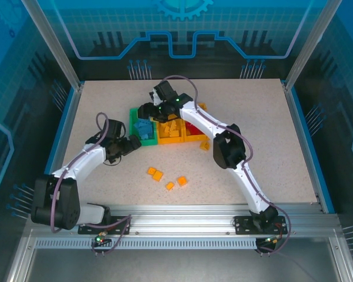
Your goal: Sort the legos into containers by color
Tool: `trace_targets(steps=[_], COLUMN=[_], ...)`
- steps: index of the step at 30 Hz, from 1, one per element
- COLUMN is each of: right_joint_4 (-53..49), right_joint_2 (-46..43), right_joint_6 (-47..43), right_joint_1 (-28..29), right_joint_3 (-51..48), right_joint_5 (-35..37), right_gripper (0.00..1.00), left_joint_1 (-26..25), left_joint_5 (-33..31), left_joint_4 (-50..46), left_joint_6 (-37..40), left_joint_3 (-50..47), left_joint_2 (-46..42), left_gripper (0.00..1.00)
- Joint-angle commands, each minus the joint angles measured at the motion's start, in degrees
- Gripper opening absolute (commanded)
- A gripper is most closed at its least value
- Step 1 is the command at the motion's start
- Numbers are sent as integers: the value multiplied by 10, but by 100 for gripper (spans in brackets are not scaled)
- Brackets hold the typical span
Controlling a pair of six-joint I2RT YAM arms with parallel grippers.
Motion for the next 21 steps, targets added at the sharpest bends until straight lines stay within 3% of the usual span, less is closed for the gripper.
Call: trace_targets(steps=[1, 5, 8, 17, 21], right_joint_4=[-11, -32, -51, -12, -14], right_joint_2=[-15, -69, -146, -417, -472], right_joint_6=[-12, -57, -109, -189, -162], right_joint_1=[-1, 7, 14, -6, -44], right_joint_3=[11, -22, -95, -524, -651], right_joint_5=[-22, -7, 45, 296, 323], right_gripper=[75, 82, 84, 89, 90], left_joint_1=[-36, -57, -65, -75, -80], left_joint_5=[2, -4, -6, -7, -9], left_joint_4=[-4, 7, 13, 23, 30], left_joint_6=[-18, -34, -33, -23, -22], left_joint_3=[-9, -24, -34, -46, -47], left_joint_2=[-16, -17, -17, -22, -13], left_gripper=[99, 99, 99, 99, 99])
